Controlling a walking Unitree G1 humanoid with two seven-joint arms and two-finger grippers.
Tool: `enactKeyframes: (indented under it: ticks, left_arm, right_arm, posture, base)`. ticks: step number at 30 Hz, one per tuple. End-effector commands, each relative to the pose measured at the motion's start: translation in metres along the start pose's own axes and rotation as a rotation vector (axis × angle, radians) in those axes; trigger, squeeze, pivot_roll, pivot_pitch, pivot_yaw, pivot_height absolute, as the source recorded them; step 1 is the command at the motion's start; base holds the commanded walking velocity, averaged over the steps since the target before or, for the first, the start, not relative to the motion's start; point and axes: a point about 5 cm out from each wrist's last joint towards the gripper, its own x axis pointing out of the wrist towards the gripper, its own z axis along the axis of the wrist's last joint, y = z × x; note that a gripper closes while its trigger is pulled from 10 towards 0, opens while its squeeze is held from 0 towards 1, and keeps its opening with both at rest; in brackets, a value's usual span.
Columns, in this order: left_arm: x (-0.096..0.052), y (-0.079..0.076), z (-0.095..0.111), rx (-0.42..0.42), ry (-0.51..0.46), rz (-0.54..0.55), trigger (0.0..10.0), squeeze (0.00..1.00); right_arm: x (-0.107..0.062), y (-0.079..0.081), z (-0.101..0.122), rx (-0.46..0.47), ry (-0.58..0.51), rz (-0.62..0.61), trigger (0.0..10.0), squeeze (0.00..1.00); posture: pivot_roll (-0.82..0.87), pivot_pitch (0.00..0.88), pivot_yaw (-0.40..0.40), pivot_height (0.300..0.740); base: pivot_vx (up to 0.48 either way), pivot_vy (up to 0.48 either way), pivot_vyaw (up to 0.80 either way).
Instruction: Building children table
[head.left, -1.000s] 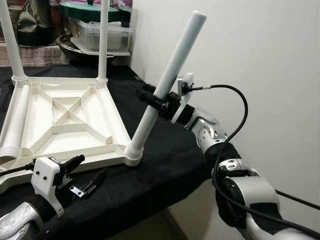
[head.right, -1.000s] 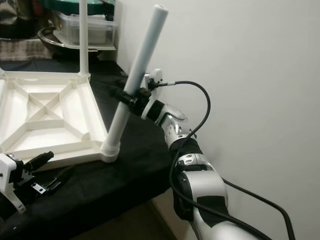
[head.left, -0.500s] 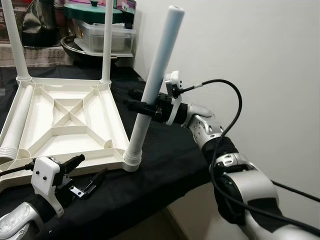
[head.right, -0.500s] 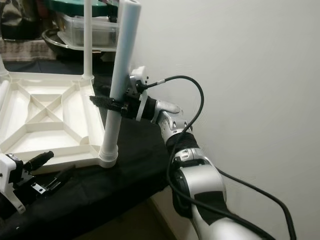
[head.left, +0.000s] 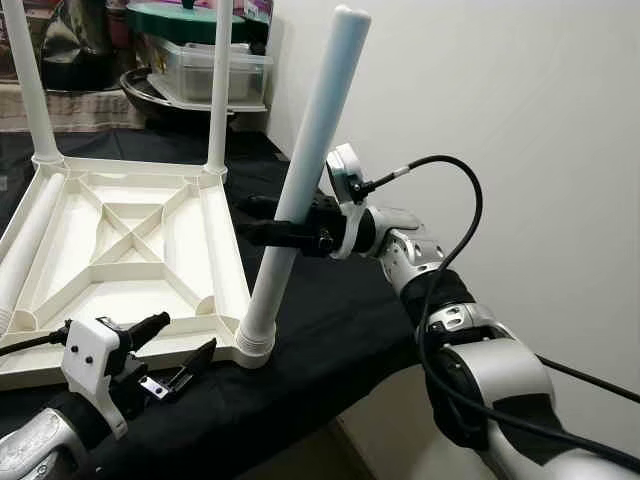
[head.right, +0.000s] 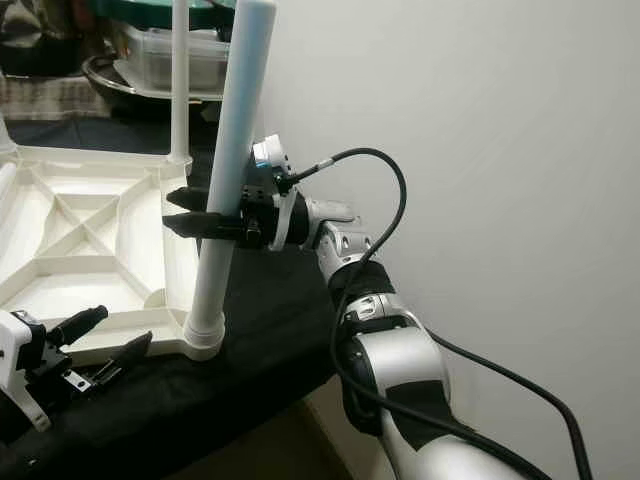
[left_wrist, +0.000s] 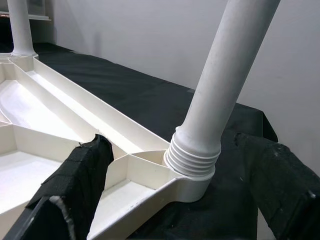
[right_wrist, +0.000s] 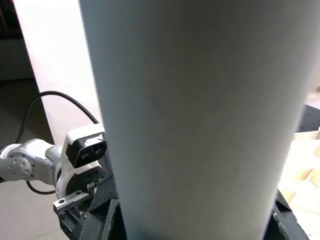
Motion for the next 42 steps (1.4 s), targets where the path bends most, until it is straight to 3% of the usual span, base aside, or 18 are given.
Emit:
enactKeyframes:
  ticks: [1, 8, 10, 11, 16, 21, 27, 29, 34, 42]
  left_arm:
    - [-0.001, -0.003, 0.001, -0.005, 0.005, -0.019, 10.0, 0.0]
    - [-0.003, -0.003, 0.001, -0.008, 0.005, -0.015, 10.0, 0.0]
    - [-0.003, -0.003, 0.001, -0.009, 0.006, -0.016, 10.0, 0.0]
    - [-0.003, -0.003, 0.001, -0.009, 0.006, -0.016, 10.0, 0.0]
    - [-0.001, -0.003, 0.001, -0.011, 0.005, -0.021, 10.0, 0.0]
    - [0.0, -0.004, 0.001, -0.013, 0.005, -0.027, 10.0, 0.0]
    - [0.002, -0.003, 0.001, -0.014, 0.005, -0.034, 10.0, 0.0]
    - [0.002, -0.003, 0.001, -0.014, 0.004, -0.035, 10.0, 0.0]
    - [0.003, -0.002, 0.001, -0.015, 0.005, -0.037, 10.0, 0.0]
    - [0.003, -0.001, 0.001, -0.017, 0.003, -0.034, 10.0, 0.0]
  right_arm:
    - [0.002, 0.018, -0.072, 0.336, 0.129, 0.071, 0.0, 0.0]
    - [0.002, 0.016, -0.072, 0.334, 0.129, 0.045, 0.0, 0.0]
    - [0.003, 0.011, -0.076, 0.337, 0.121, -0.075, 0.0, 0.0]
    - [0.003, 0.011, -0.076, 0.337, 0.121, -0.075, 0.0, 0.0]
    - [-0.006, -0.003, -0.092, 0.302, 0.121, -0.486, 0.0, 0.0]
    - [-0.016, -0.006, -0.097, 0.289, 0.085, -0.617, 0.0, 0.0]
    - [-0.02, -0.006, -0.101, 0.25, 0.08, -0.688, 0.0, 0.0]
    - [-0.02, -0.006, -0.102, 0.239, 0.096, -0.711, 0.0, 0.0]
    - [-0.017, -0.011, -0.114, 0.249, 0.238, -0.929, 0.0, 0.0]
    - [-0.021, -0.015, -0.122, 0.29, 0.315, -1.183, 0.0, 0.0]
  posture:
    - [0.21, 0.0, -0.256, 0.74]
    - [0.21, 0.0, -0.261, 0.74]
    - [0.21, 0.0, -0.26, 0.74]
    - [0.21, 0.0, -0.26, 0.74]
    - [0.19, 0.0, -0.246, 0.74]
    - [0.18, 0.0, -0.238, 0.74]
    - [0.17, 0.0, -0.229, 0.74]
    - [0.17, 0.0, -0.229, 0.74]
    - [0.17, 0.0, -0.226, 0.74]
    - [0.17, 0.0, -0.227, 0.74]
  base:
    - [0.0, 0.0, 0.0]
    - [0.0, 0.0, 0.0]
    - [0.0, 0.0, 0.0]
    - [0.0, 0.0, 0.0]
    - [0.0, 0.0, 0.0]
    - [0.0, 0.0, 0.0]
    - [0.0, 0.0, 0.0]
    - [0.0, 0.0, 0.0]
    - [0.0, 0.0, 0.0]
    - [0.0, 0.0, 0.0]
